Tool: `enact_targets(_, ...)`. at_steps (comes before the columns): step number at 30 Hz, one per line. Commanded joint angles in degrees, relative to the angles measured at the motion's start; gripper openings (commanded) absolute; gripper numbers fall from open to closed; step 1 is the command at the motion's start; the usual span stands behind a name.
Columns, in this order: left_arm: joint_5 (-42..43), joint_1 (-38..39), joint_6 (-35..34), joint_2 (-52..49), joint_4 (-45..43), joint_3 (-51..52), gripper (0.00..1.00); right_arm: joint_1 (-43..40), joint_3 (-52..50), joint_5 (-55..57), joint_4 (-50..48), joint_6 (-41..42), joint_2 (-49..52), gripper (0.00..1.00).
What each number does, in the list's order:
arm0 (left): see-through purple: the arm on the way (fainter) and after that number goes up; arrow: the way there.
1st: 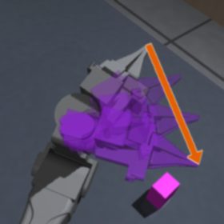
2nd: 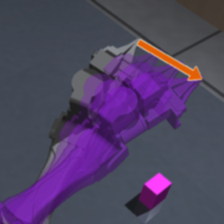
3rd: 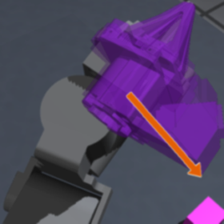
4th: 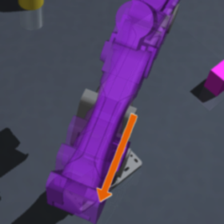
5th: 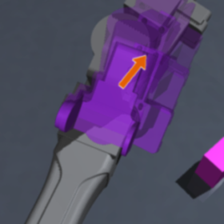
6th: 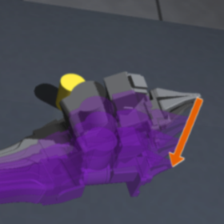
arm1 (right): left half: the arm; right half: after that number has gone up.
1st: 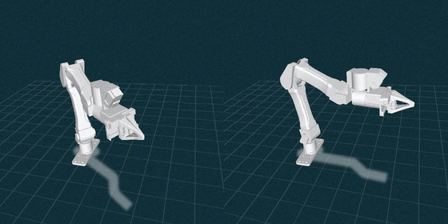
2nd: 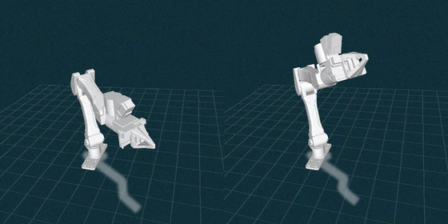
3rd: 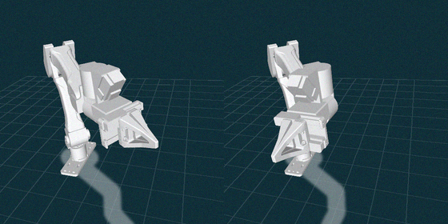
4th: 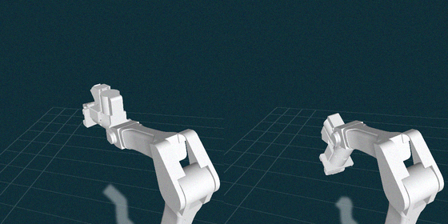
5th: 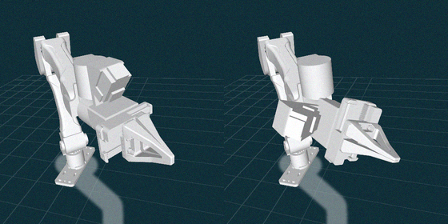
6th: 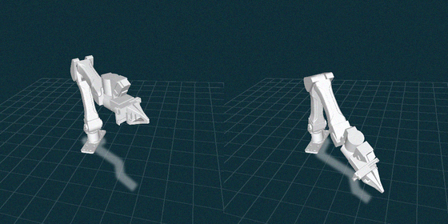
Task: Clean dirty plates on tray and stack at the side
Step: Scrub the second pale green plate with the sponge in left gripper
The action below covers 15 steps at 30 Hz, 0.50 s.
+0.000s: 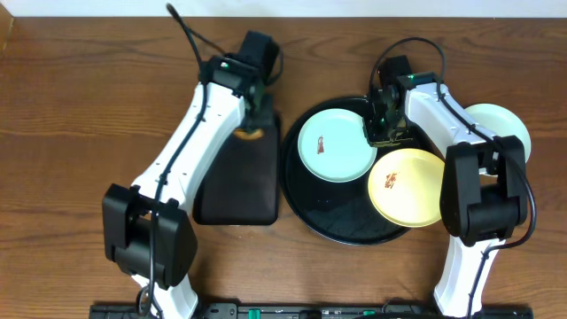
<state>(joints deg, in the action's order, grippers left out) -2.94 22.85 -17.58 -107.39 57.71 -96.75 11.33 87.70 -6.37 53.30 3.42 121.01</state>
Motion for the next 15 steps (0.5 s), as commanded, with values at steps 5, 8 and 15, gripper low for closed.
enact_targets(5,7.0,8.1,-0.8,-3.7,-7.6,1.4,0.07,0.4,0.7,0.3,0.1,-0.5,-1.4,0.12)
enact_targets(8,6.8,10.5,-0.8,-6.7,-9.1,1.4,0.08,0.4,0.7,0.3,0.1,-0.5,-1.4,0.12)
enact_targets(15,6.3,11.3,-0.8,-12.4,-11.4,1.4,0.07,0.4,0.7,0.3,0.1,-0.5,-1.4,0.08)
